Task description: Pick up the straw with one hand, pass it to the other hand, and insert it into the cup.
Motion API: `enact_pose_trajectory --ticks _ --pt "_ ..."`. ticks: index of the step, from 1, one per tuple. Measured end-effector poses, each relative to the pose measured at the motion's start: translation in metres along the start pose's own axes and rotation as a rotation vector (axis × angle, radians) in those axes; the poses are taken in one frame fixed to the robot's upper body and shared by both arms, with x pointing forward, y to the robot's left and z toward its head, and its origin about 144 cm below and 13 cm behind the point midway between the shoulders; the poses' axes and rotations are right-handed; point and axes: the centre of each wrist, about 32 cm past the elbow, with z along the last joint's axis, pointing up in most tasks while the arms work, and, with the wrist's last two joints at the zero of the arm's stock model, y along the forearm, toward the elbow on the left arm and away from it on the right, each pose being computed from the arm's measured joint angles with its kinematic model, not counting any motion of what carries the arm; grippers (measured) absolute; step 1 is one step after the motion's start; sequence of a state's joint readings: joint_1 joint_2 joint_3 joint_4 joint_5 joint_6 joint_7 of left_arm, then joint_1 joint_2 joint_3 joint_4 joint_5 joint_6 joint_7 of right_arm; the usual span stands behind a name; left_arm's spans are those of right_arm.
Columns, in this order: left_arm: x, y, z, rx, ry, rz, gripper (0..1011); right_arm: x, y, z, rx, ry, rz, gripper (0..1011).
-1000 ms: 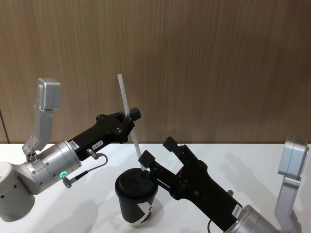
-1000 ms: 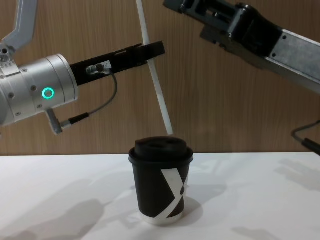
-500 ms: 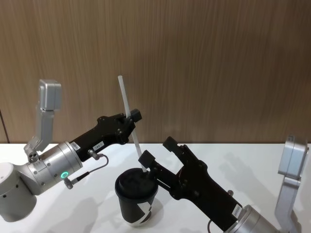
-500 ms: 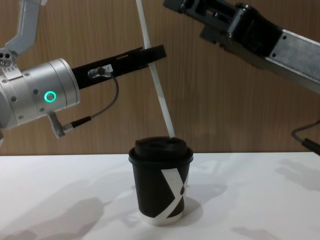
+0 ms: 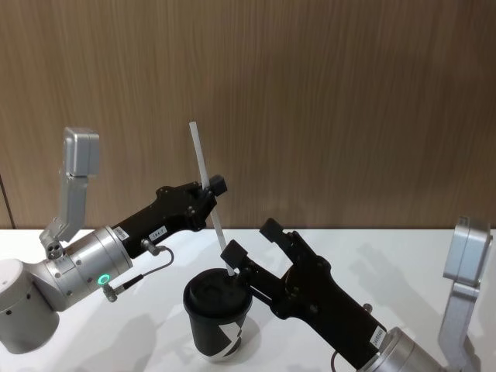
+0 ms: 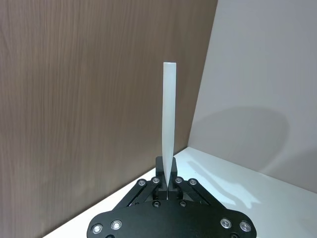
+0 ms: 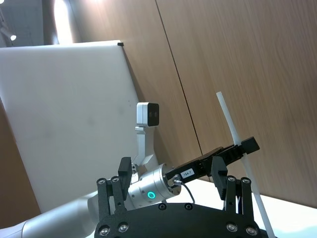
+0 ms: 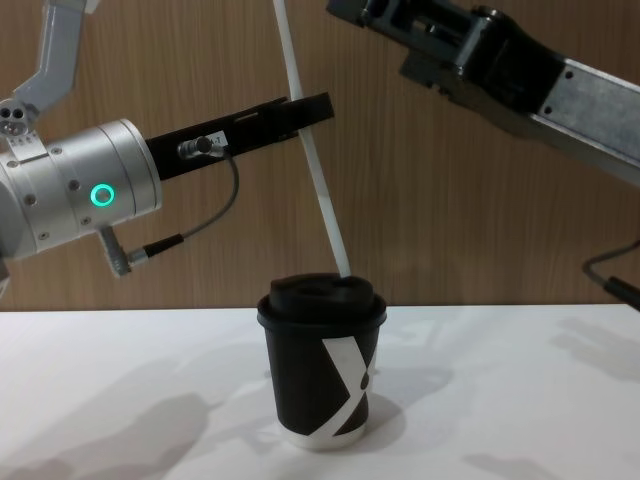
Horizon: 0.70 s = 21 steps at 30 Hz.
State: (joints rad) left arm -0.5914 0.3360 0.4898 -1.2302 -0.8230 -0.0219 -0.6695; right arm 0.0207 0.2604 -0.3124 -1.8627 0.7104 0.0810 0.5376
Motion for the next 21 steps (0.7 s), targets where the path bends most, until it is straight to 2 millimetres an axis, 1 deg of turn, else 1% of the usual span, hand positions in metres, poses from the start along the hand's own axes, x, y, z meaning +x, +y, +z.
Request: enact_pose_trajectory --ticks 21 --pt "-0.0055 0.0005 0.0061 -0.002 0.001 -0.039 4 0.0 0.0 0.0 0.0 0.0 0.0 1001"
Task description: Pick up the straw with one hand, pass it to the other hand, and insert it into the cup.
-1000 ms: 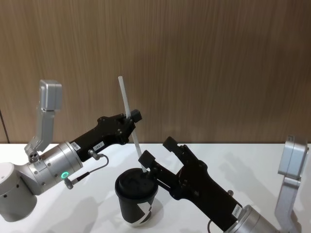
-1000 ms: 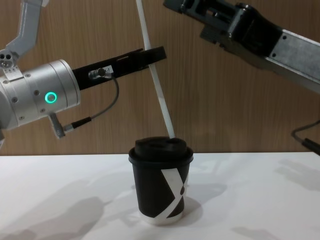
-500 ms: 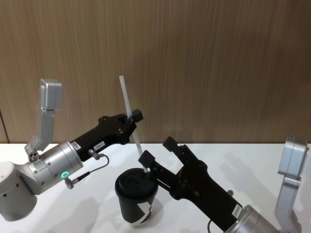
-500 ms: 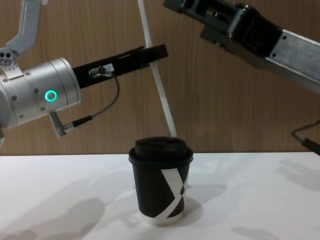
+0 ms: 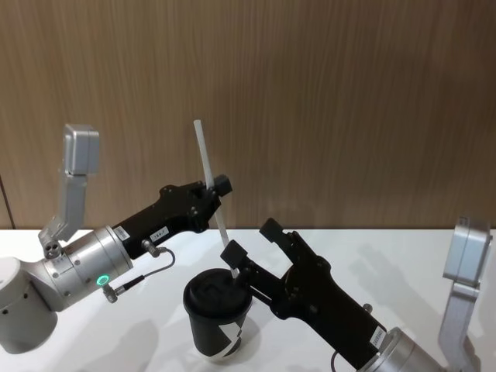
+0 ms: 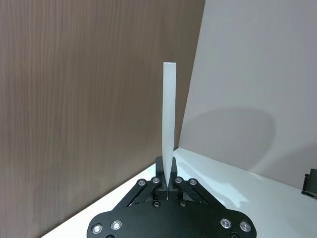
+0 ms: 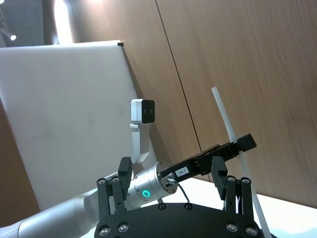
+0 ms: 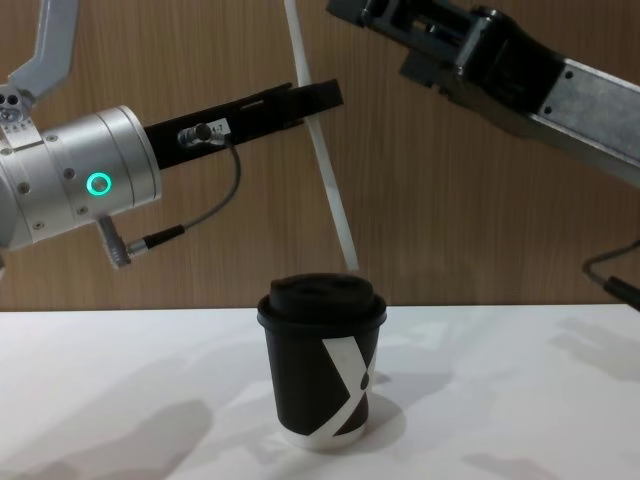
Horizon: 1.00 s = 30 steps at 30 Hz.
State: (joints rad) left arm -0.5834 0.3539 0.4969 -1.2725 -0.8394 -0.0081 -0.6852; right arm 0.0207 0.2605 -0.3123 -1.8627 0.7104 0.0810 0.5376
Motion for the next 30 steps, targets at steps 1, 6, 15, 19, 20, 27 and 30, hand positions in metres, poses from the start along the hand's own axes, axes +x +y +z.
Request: enact_pose_trajectory --ticks 1,6,15,19,20,27,30 --pt "-0.0005 0.0001 0.0003 0.003 -0.002 -0.001 3 0.0 0.0 0.0 0.0 0.0 0.0 1001" --pt "-0.0023 0.0001 0.0012 0.013 -0.011 -0.002 4 0.0 0.0 0.0 0.0 0.0 0.0 1001" --pt "-0.005 0.0002 0.0024 0.029 -0.029 -0.001 4 0.0 0.0 0.0 0.0 0.0 0.0 1001" --pt "-0.0058 0.0002 0.0028 0.034 -0.036 0.001 3 0.0 0.0 0.0 0.0 0.0 0.0 1001" --pt "-0.0059 0.0004 0.0029 0.035 -0.038 0.002 4 0.0 0.0 0.0 0.0 0.0 0.0 1001" --pt "-0.0058 0.0008 0.0032 0.04 -0.047 0.007 4 0.0 0.0 0.0 0.0 0.0 0.0 1001" --pt "-0.0049 0.0015 0.0029 0.042 -0.05 0.01 3 0.0 0.0 0.0 0.0 0.0 0.0 1001"
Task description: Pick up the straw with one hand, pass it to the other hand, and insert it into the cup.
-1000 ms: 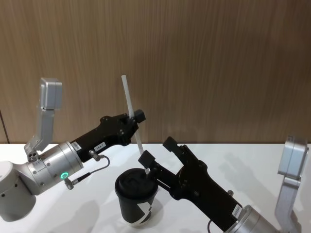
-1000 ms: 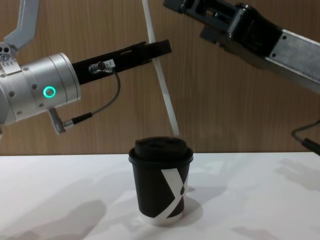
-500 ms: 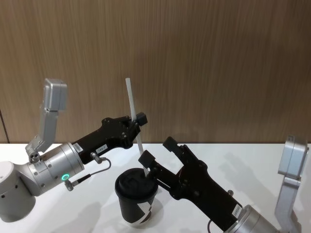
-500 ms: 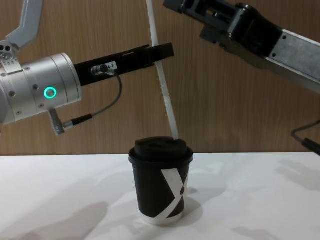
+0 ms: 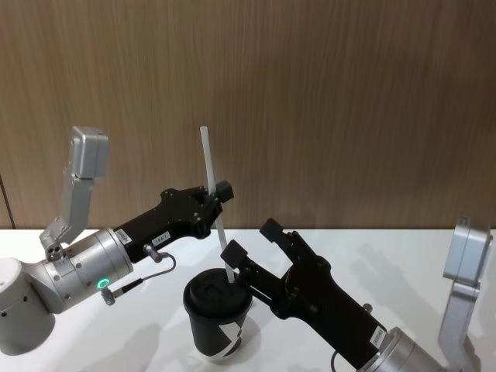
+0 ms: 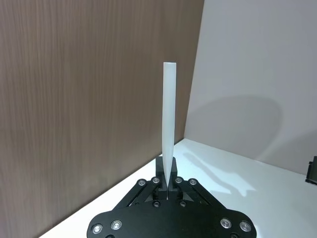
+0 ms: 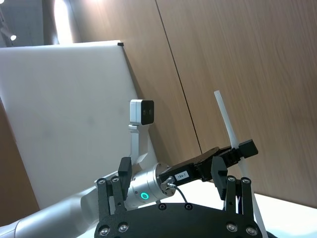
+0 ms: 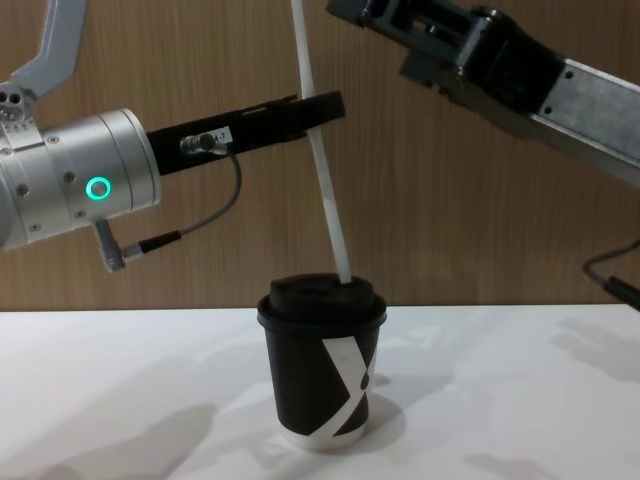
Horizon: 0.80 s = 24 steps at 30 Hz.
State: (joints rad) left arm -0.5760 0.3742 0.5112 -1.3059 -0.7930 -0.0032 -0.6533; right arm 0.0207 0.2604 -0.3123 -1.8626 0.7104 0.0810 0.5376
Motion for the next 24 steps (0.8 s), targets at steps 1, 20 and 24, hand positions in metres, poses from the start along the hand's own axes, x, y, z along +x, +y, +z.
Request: enact_pose_trajectory --ticks 1,20,24 --pt "0.0003 0.0002 -0.0002 0.001 -0.001 0.001 4 0.0 0.0 0.0 0.0 0.0 0.0 1001" --pt "0.0076 -0.0041 -0.0047 0.007 -0.006 0.001 4 0.0 0.0 0.0 0.0 0.0 0.0 1001" --pt "0.0084 -0.006 -0.0058 0.009 -0.003 -0.006 3 0.0 0.0 0.0 0.0 0.0 0.0 1001"
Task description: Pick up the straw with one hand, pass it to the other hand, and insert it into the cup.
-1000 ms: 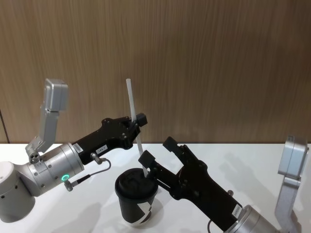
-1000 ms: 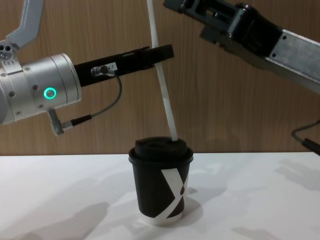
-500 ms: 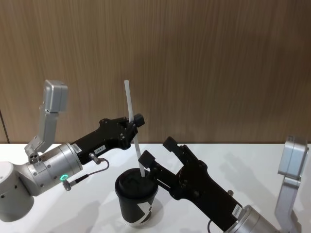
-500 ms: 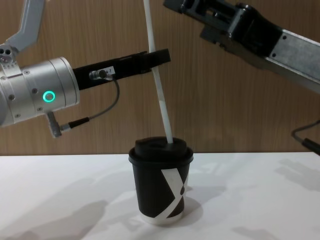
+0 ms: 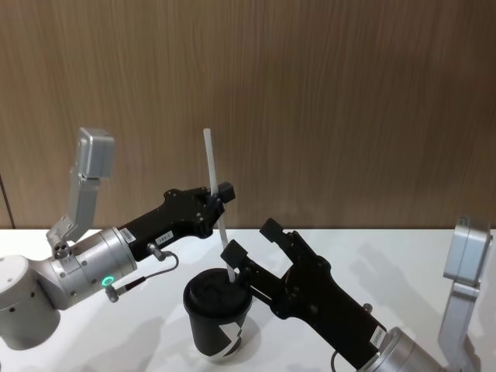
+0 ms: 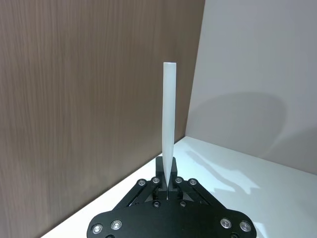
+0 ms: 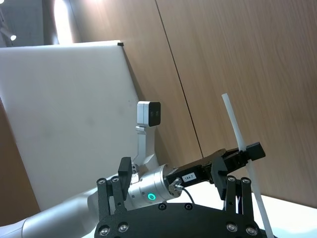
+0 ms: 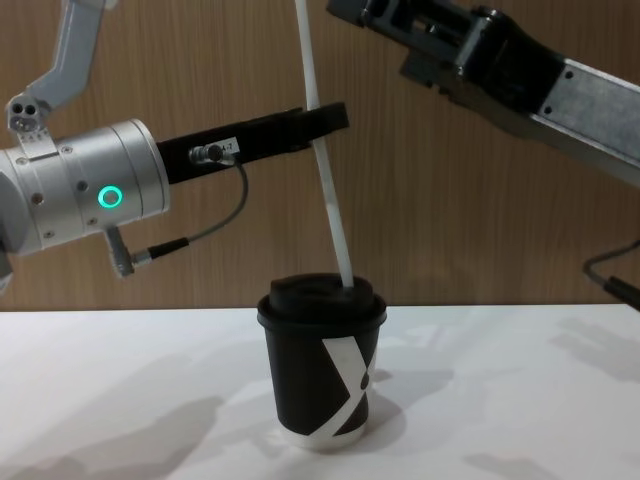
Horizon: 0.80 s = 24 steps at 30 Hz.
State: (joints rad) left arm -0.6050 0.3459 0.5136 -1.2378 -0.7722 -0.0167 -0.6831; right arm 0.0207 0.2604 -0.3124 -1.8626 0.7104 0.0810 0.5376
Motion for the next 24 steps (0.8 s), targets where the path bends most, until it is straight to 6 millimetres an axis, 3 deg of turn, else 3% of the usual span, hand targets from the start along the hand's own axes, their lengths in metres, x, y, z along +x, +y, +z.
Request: enact_pose_trajectory --ticks 24 --pt "-0.0045 -0.0062 -0.0041 0.039 -0.009 -0.02 3 0.0 0.0 0.0 0.0 0.0 0.0 1001"
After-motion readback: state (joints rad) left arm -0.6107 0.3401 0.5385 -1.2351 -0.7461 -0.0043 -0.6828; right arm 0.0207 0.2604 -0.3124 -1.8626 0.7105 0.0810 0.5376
